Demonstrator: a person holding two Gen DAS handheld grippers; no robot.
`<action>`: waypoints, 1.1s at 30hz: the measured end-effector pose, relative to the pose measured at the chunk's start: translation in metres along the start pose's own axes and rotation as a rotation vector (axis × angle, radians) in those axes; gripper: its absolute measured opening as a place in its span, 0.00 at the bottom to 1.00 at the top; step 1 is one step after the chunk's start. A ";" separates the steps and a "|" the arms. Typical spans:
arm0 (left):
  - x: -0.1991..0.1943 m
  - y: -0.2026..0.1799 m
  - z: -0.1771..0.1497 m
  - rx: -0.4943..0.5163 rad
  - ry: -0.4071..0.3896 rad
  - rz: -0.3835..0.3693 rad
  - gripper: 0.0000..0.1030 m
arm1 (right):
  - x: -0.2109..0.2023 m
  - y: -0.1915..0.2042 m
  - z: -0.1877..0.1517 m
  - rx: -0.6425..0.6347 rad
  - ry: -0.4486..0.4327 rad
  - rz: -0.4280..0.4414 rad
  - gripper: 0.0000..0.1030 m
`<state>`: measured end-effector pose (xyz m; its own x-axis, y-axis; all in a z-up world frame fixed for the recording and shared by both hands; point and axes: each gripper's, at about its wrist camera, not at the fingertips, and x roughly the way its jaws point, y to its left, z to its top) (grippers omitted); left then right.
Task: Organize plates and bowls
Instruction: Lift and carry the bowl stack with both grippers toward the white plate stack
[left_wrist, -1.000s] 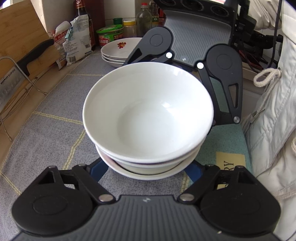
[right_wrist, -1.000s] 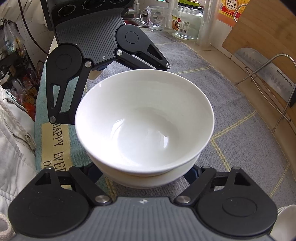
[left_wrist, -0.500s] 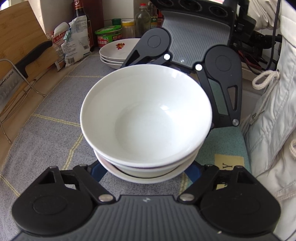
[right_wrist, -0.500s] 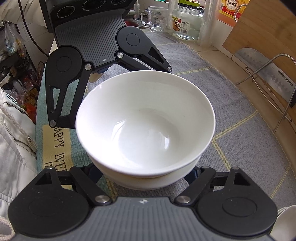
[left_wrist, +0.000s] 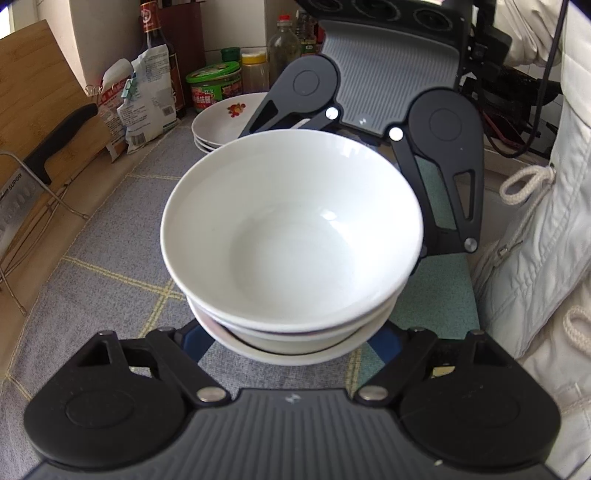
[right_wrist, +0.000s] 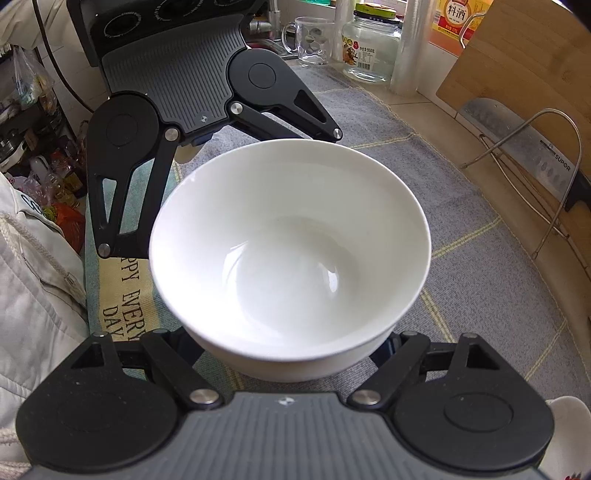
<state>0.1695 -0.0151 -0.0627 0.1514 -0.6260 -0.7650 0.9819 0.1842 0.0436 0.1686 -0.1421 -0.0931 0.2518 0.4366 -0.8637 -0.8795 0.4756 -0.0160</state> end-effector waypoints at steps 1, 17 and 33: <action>0.001 -0.001 0.004 -0.001 -0.002 -0.001 0.83 | -0.003 -0.001 -0.002 0.000 0.000 0.000 0.86; 0.043 -0.013 0.098 0.040 -0.029 0.008 0.83 | -0.075 -0.047 -0.057 0.000 0.008 -0.033 0.86; 0.102 0.011 0.173 0.135 -0.053 -0.006 0.83 | -0.122 -0.108 -0.115 0.052 0.009 -0.138 0.86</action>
<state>0.2154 -0.2076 -0.0294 0.1481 -0.6665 -0.7306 0.9886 0.0790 0.1283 0.1865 -0.3344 -0.0437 0.3653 0.3573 -0.8596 -0.8144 0.5699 -0.1092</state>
